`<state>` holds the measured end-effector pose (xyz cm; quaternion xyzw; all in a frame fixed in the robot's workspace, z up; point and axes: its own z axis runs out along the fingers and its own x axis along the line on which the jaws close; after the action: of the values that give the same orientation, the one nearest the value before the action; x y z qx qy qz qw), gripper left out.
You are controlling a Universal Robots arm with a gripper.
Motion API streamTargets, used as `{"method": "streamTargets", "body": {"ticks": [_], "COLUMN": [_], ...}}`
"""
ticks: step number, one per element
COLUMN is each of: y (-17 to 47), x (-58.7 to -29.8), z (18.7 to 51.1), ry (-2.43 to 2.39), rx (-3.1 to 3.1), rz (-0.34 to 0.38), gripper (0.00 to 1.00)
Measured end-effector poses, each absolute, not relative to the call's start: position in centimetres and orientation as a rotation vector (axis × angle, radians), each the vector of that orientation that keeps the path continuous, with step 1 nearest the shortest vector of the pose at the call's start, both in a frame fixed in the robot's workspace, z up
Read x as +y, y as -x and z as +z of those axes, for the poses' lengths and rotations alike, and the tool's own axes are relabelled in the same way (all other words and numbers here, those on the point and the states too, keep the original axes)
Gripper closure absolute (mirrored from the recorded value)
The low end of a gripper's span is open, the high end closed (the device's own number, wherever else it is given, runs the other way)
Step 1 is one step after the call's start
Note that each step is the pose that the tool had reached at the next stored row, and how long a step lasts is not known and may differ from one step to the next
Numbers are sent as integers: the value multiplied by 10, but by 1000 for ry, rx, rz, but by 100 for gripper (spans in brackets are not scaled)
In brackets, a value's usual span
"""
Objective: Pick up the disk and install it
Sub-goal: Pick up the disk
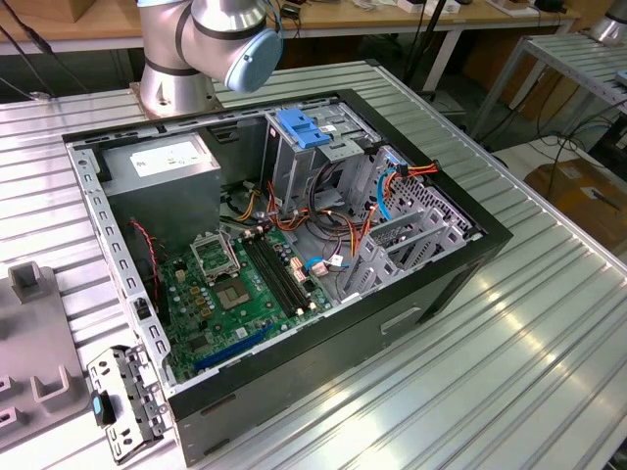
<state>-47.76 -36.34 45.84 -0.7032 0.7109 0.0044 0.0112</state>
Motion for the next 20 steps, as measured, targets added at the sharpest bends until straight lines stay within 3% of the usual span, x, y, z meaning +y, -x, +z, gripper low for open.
{"method": "streamTargets", "body": {"ticks": [20], "y": [478], "x": [-363], "z": [476], "ry": [2195], "rx": [2218], "rz": [15], "gripper": [63]}}
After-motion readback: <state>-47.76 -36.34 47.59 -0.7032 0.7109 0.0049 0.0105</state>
